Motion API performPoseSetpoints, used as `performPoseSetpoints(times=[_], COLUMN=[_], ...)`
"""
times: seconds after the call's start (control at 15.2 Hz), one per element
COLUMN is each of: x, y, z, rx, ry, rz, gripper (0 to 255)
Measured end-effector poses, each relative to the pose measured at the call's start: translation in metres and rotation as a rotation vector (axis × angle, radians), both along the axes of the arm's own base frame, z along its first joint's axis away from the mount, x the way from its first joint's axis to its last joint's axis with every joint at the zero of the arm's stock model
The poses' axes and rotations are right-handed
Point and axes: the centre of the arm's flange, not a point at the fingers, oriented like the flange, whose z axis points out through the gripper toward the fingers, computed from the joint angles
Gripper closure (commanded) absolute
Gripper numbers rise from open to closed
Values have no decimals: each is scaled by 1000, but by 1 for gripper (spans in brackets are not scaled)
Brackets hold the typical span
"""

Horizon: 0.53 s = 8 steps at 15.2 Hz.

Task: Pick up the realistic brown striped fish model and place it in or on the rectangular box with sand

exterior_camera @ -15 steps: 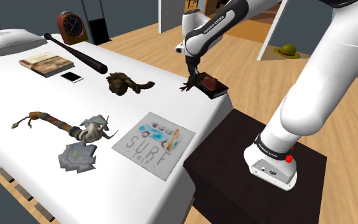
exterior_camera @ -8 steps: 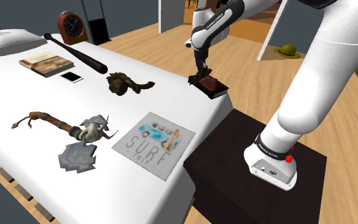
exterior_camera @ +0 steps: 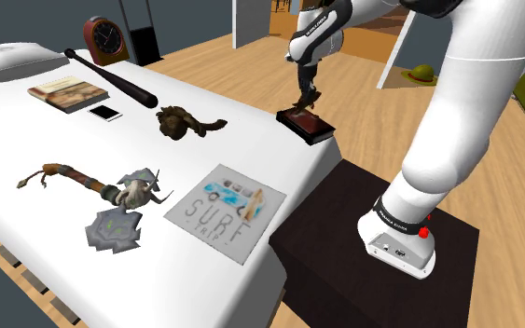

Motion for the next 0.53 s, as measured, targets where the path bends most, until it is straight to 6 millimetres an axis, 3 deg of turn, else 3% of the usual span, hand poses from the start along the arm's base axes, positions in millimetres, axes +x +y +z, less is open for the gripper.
performPoseSetpoints(times=[0.33,0.53], x=[7,9], y=[-69,-79], z=[2,-9], rx=[0,0], ry=[0,0], rz=[0,1], gripper=[255,255])
